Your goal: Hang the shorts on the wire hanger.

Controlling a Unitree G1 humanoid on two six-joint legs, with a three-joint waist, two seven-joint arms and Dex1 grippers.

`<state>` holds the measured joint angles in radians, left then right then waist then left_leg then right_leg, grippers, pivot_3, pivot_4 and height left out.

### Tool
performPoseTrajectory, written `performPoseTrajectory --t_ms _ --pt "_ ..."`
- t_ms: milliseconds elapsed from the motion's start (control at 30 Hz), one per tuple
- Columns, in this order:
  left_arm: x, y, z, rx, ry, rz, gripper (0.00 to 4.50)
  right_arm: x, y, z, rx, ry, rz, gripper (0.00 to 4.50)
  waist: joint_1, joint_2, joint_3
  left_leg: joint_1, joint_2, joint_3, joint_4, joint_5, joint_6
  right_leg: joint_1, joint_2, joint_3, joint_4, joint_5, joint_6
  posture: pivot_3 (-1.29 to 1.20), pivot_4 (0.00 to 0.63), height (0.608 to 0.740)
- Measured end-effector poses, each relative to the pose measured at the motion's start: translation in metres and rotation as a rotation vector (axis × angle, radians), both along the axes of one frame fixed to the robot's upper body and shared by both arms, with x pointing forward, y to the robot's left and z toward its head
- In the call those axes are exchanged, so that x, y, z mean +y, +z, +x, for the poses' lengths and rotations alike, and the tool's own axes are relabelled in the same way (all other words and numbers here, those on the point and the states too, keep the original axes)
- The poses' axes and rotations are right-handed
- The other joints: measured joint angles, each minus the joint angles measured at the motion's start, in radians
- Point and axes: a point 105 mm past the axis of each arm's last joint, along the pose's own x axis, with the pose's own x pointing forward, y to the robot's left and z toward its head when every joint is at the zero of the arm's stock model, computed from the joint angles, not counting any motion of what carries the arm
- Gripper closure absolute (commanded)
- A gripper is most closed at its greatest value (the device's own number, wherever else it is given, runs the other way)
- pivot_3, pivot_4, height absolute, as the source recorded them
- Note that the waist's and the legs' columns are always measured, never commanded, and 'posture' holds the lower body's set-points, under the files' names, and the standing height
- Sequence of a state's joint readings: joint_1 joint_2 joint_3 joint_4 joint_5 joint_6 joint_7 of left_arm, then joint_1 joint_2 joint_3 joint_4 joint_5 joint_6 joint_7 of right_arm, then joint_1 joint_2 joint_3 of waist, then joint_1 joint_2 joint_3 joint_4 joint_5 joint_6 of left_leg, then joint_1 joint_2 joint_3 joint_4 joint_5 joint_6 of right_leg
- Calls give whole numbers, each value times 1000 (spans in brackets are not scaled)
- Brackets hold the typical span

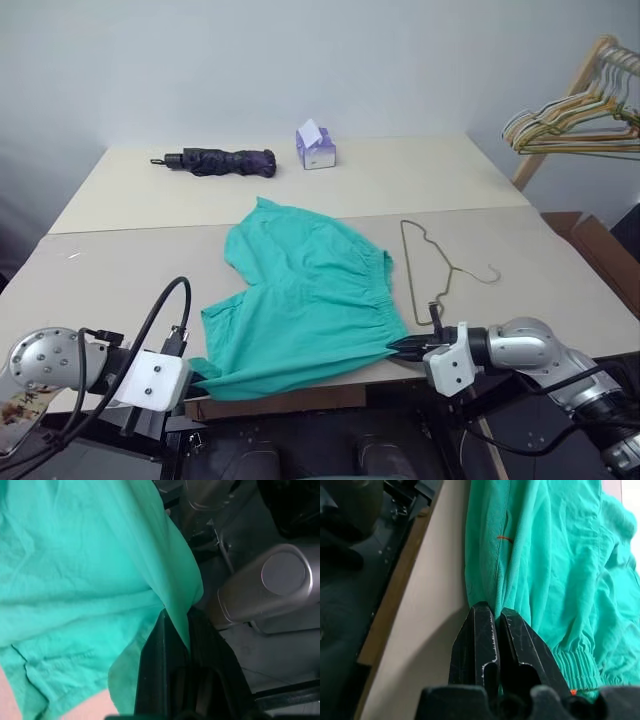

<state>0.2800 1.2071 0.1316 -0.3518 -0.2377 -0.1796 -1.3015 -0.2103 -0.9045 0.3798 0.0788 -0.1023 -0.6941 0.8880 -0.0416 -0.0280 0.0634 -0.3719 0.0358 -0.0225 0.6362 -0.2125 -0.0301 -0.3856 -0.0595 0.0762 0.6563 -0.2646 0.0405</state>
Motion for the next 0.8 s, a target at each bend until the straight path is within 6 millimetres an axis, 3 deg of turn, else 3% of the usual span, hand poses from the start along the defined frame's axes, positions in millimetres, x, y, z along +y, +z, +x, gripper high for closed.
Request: performPoseTrajectory --t_ms 100,267,467,567,800 --pt "3 1 0 -5 -8 3 4500 1 0 -3 15 7 -4 3725 1 -2 -1 0 0 0 0 0 0 0 0 0 0 0 0 34 5 740" --pt "2 12 5 -12 19 -55 2803 -7 -5 -4 62 -26 -39 1960 4 -4 -2 0 0 0 1 0 0 0 0 0 0 0 0 36 8 740" --pt "-1 44 10 44 33 -153 865 -12 -1 -2 78 -42 -45 0 3 -4 -2 0 0 0 1 0 0 0 0 0 0 -4 6 38 8 740" --pt "-3 59 14 58 32 -197 66 -14 -1 -2 86 -51 -51 0 3 -4 -2 0 0 0 1 0 0 0 0 0 0 -5 8 37 8 740" --pt "-11 105 36 27 84 -417 66 -27 10 9 105 -147 -24 0 3 -4 -3 -1 0 0 1 -1 1 0 0 -1 0 -5 9 32 7 740"
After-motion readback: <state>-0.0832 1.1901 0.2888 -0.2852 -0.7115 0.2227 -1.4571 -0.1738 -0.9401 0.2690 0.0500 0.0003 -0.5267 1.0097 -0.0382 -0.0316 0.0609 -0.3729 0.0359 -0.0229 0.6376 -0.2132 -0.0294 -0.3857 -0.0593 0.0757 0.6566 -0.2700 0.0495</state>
